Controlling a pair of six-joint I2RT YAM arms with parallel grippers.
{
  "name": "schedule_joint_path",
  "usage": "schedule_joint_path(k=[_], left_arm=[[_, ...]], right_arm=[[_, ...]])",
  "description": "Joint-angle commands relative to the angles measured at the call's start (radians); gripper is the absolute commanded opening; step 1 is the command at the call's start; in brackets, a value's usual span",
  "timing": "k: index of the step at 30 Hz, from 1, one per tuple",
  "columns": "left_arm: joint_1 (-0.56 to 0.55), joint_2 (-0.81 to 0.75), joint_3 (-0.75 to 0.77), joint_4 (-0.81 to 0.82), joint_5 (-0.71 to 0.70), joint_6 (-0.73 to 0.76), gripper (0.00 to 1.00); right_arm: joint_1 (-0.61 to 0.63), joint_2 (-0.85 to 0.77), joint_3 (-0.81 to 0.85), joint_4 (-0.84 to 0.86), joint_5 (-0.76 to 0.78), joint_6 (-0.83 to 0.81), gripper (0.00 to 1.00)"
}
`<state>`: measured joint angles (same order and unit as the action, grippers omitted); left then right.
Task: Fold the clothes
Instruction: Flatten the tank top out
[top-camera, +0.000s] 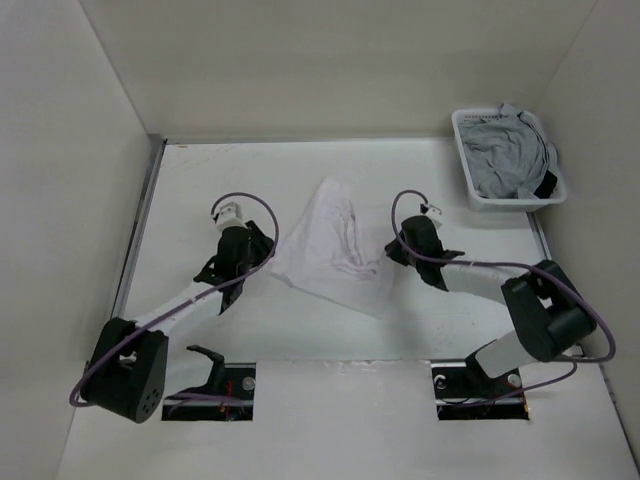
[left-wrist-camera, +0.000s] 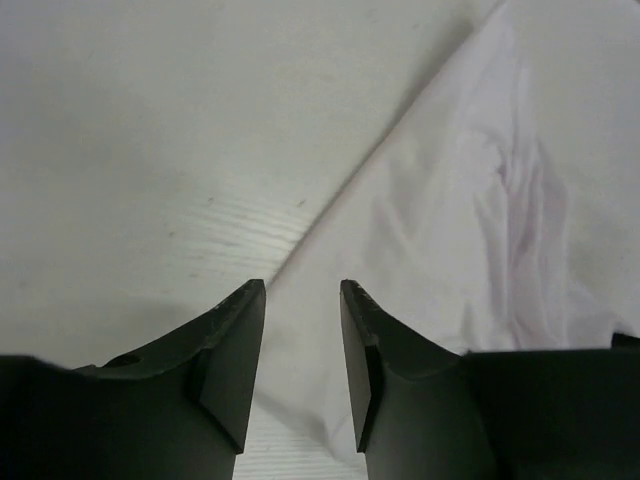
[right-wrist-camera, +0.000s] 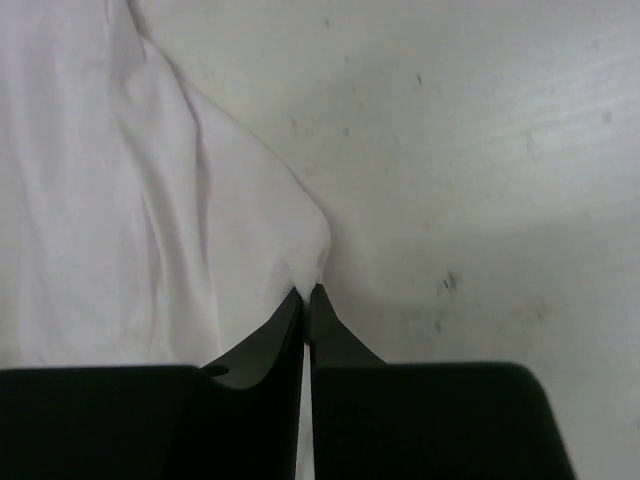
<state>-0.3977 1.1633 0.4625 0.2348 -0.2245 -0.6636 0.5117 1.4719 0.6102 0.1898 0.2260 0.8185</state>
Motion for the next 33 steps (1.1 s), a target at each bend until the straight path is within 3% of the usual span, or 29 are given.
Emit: schedule_joint_path(k=[1,5,9,11,15,18,20,22,24,25,28,33], left_arm=[[0.099,0.050,-0.074,0.066,0.152,-0.183,0.38],[0.127,0.010,-0.107,0.080,0.142,-0.193,0.39],[-0.055,-0.085,-0.110,0.045,0.004,-0.068,0.36],[-0.179,-0.083,-0.082,0.006,-0.097,0.007,0.35],[-0.391,0.010,-0.007,-0.040,-0.257,0.149,0.32],[-0.457,0.099,0.037,-0.086,-0.294,0.180,0.31],[-0.473,0.150,0.062,-0.120,-0.306,0.176,0.34],[-0.485,0.174,0.070,-0.114,-0.314,0.173,0.41],[-0.490,0.187,0.076,-0.086,-0.323,0.182,0.45],[-0.491,0.196,0.082,-0.075,-0.326,0.186,0.46],[-0.484,0.229,0.105,-0.075,-0.345,0.196,0.47],[-0.482,0.331,0.157,-0.080,-0.346,0.193,0.25]], right_arm=[[-0.040,0.102,0.123,0.080,-0.053,-0.051,0.05],[-0.084,0.171,0.223,0.073,-0.059,-0.071,0.08],[-0.106,0.111,0.204,0.088,-0.051,-0.085,0.34],[-0.103,0.055,0.165,0.092,-0.048,-0.094,0.40],[-0.077,-0.044,0.076,0.082,-0.043,-0.093,0.36],[-0.031,-0.099,0.001,0.065,-0.065,-0.085,0.22],[-0.002,-0.143,-0.048,0.047,-0.054,-0.078,0.20],[0.018,-0.180,-0.090,0.033,-0.037,-0.067,0.22],[0.034,-0.226,-0.131,0.004,-0.013,-0.053,0.32],[0.044,-0.257,-0.157,-0.015,0.010,-0.033,0.38],[0.073,-0.309,-0.191,-0.062,0.053,0.004,0.43],[0.103,-0.288,-0.196,-0.125,0.055,0.044,0.40]])
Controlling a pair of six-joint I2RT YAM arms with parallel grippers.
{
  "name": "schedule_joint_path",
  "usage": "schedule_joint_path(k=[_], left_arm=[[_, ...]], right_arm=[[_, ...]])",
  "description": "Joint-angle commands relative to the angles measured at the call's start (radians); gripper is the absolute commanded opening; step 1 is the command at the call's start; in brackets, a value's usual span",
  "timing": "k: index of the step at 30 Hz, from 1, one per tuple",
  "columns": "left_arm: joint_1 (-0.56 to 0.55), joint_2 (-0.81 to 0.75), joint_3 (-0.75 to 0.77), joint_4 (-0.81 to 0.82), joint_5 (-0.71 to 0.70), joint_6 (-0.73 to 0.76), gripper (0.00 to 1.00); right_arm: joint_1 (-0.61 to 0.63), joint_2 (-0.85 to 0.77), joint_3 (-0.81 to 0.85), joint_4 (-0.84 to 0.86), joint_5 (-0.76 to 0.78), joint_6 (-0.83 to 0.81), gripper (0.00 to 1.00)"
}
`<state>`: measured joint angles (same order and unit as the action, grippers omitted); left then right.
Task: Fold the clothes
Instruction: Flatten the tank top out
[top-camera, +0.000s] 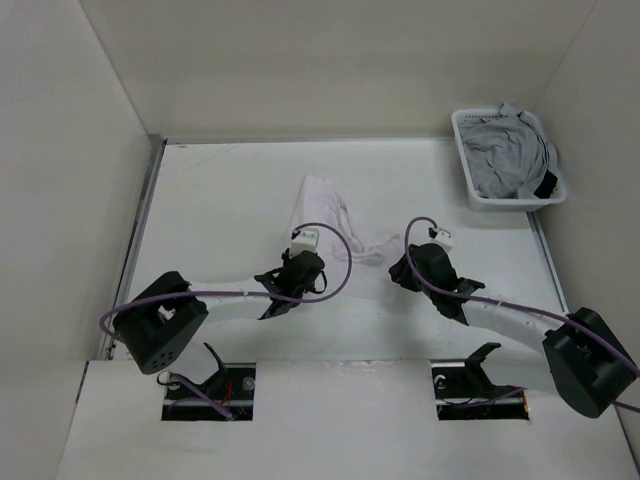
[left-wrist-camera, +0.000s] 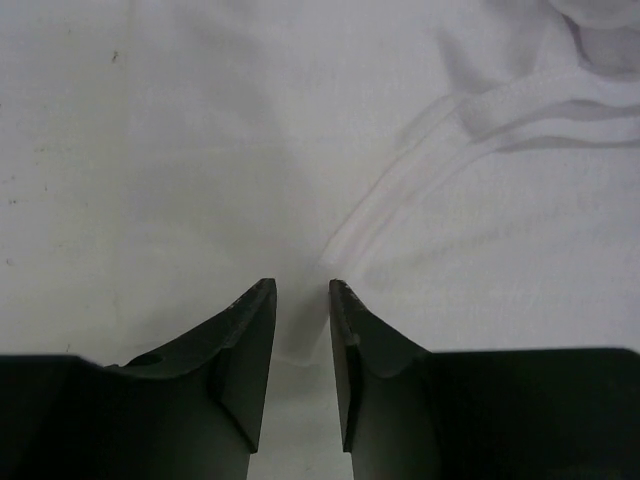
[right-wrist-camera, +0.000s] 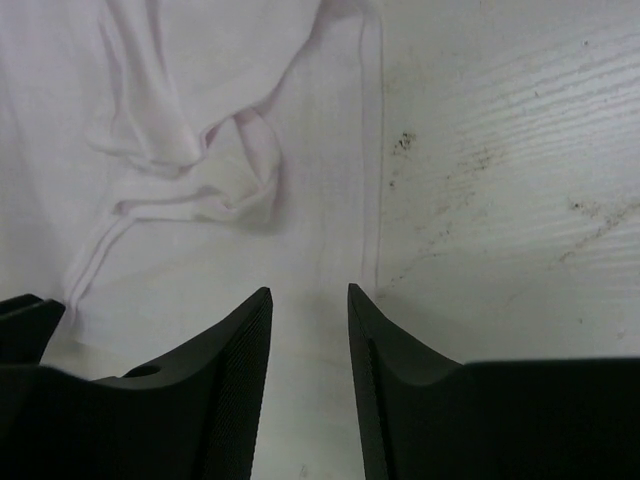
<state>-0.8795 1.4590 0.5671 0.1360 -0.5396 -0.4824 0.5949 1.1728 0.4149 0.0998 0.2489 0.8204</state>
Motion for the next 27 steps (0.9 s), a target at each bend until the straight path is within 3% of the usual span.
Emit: schedule_joint_path(k=[1,3,9,14,18,22,25,27], left_arm=[[0.007,0.049,0.063,0.022,-0.033,0.004,0.20],[0.030,0.058,0.086,0.030,-0.042,-0.021,0.13],[0.115,0.021,0.109,0.089,-0.017,-0.062,0.07],[0.211,-0.003,0.106,0.137,0.035,-0.100,0.04],[0.273,0.040,0.105,0.201,0.062,-0.133,0.04],[0.316,0.078,0.177,0.218,0.075,-0.128,0.04],[0.314,0.031,0.172,0.203,0.072,-0.124,0.13],[0.311,-0.018,0.117,0.182,0.069,-0.119,0.24]], right_arm=[[0.032,0.033,0.004,-0.043,0.023,0.043,0.38],[0.058,0.076,0.015,-0.051,0.009,0.051,0.32],[0.130,0.142,0.073,-0.113,0.024,0.052,0.30],[0.219,0.261,0.122,-0.092,-0.049,0.057,0.07],[0.386,0.313,0.166,-0.013,-0.131,0.118,0.04],[0.528,0.361,0.284,-0.008,-0.218,0.134,0.11],[0.541,0.291,0.295,-0.057,-0.179,0.109,0.35],[0.501,0.197,0.274,-0.103,-0.148,0.077,0.41]])
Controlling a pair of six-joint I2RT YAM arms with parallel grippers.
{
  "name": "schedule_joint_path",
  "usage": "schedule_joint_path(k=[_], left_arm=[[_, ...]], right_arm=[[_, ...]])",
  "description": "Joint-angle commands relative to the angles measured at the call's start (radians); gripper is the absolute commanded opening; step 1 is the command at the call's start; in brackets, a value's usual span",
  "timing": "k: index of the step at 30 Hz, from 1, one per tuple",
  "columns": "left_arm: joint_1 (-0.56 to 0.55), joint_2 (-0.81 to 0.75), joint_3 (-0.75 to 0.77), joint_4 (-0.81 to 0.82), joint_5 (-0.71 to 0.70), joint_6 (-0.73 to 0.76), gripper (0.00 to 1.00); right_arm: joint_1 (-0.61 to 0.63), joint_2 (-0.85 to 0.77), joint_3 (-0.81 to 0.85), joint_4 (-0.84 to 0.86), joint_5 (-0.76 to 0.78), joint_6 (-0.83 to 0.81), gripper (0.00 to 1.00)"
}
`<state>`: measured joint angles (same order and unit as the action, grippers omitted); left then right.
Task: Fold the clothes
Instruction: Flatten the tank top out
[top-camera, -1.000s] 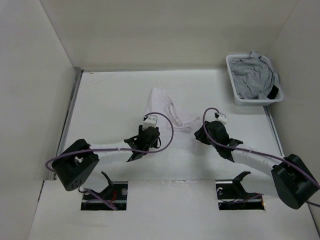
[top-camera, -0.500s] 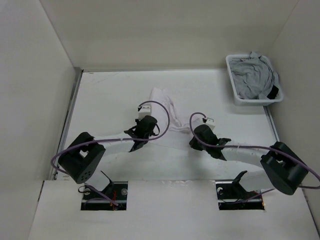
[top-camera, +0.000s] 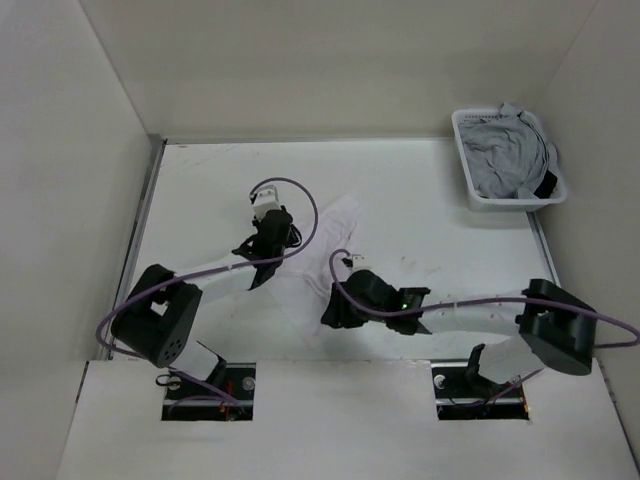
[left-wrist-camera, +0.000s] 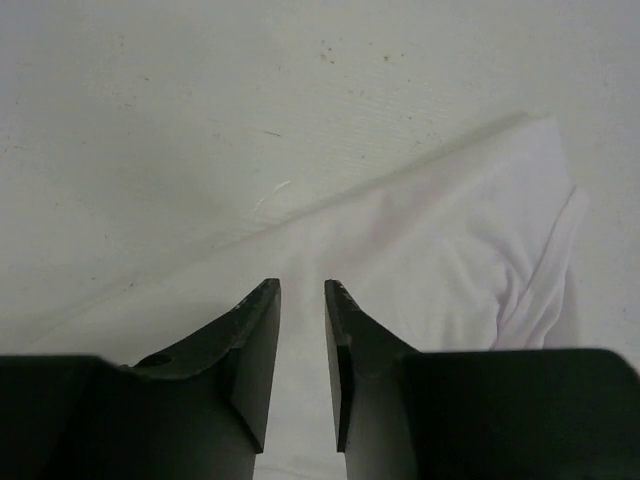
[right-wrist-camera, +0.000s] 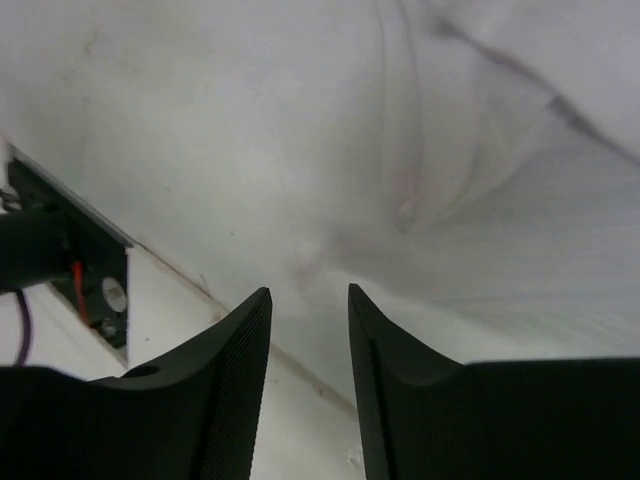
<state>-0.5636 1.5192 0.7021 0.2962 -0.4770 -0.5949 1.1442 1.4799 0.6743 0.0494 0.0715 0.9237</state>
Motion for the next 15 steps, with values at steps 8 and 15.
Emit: schedule_joint_path(k=[8,15], left_arm=[[-0.012,-0.266,-0.246,-0.135,0.032,-0.097,0.36],[-0.046,-0.344,-0.296,-0.187,0.153,-0.155,0.40]], right_arm=[[-0.217,-0.184,0.077,-0.103,0.093,-0.216,0.18],[-0.223,-0.018,0.169,-0.071,0.125,-0.256,0.34]])
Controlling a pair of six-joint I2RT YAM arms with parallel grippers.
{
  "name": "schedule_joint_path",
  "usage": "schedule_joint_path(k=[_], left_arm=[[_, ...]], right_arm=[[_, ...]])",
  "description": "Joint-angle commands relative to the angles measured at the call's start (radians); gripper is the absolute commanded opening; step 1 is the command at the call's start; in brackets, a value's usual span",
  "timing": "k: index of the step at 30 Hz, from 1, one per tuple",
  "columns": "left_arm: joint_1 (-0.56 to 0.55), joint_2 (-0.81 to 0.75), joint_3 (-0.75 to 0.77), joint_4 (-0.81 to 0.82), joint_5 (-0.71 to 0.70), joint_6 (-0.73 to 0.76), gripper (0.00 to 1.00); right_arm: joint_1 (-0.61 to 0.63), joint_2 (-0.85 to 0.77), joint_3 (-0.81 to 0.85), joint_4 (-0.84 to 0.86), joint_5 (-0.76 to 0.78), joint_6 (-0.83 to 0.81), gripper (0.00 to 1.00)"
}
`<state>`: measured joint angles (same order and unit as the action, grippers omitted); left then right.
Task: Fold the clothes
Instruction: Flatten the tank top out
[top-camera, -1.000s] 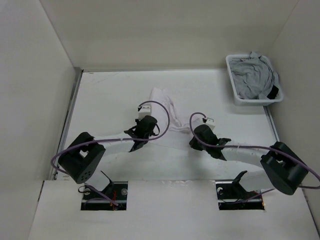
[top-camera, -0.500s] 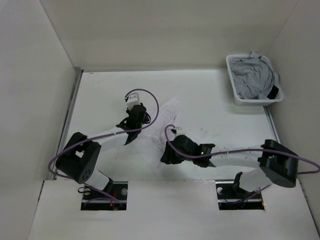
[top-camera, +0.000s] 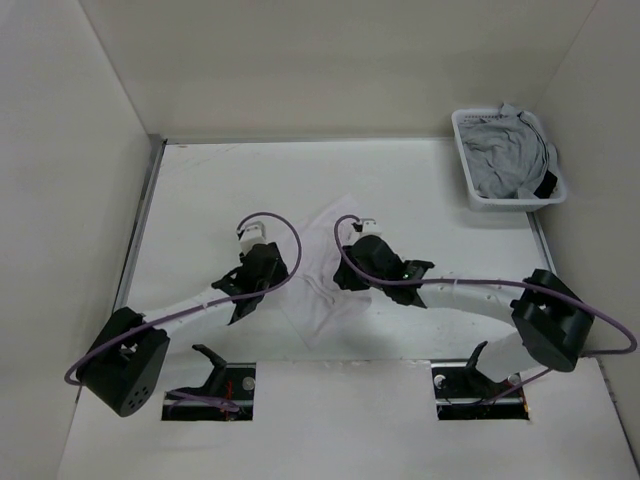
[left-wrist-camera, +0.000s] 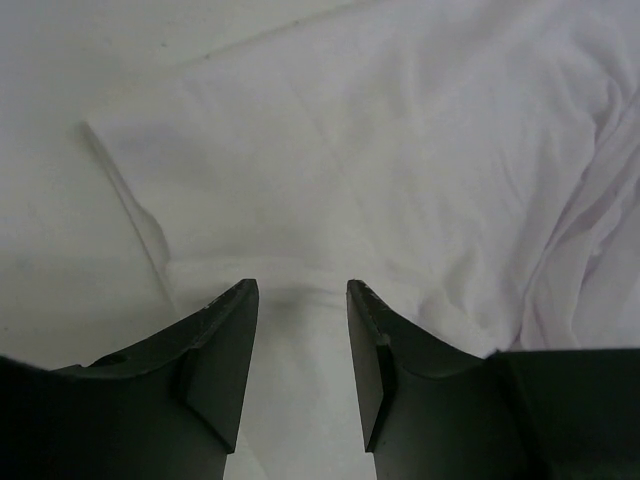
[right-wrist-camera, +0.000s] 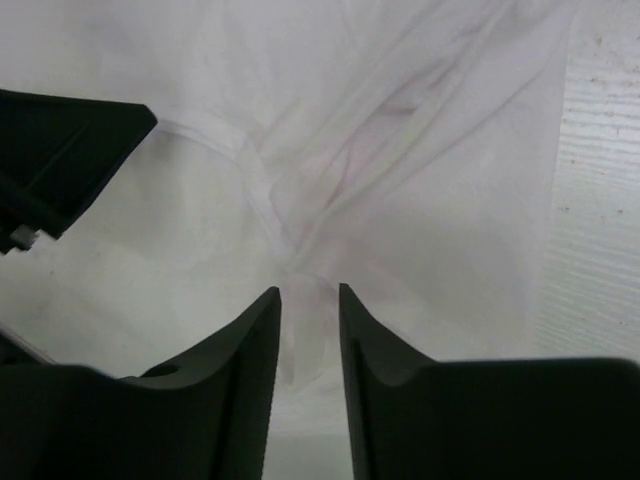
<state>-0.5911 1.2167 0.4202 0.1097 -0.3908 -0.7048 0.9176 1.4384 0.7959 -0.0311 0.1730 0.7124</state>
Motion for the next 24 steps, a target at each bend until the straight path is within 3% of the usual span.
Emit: schedule_joint_path(k=[1,19,24], left_arm=[[-0.032,-0.040,-0.015,0.004,0.073,-0.051,0.40],[-0.134,0.076,-0.029,0.099,0.072,-0.091,0.39],[-0.124,0.087,-0.034,0.116,0.072,-0.091,0.39]], right_arm=[[0.003,0.034,0.051,0.016,0.017,-0.045,0.37],[0.019,0.175,0.115,0.036,-0.020,-0.030,0.41],[0.030,0.201,0.134,0.054,-0.047,-0.028,0.36]])
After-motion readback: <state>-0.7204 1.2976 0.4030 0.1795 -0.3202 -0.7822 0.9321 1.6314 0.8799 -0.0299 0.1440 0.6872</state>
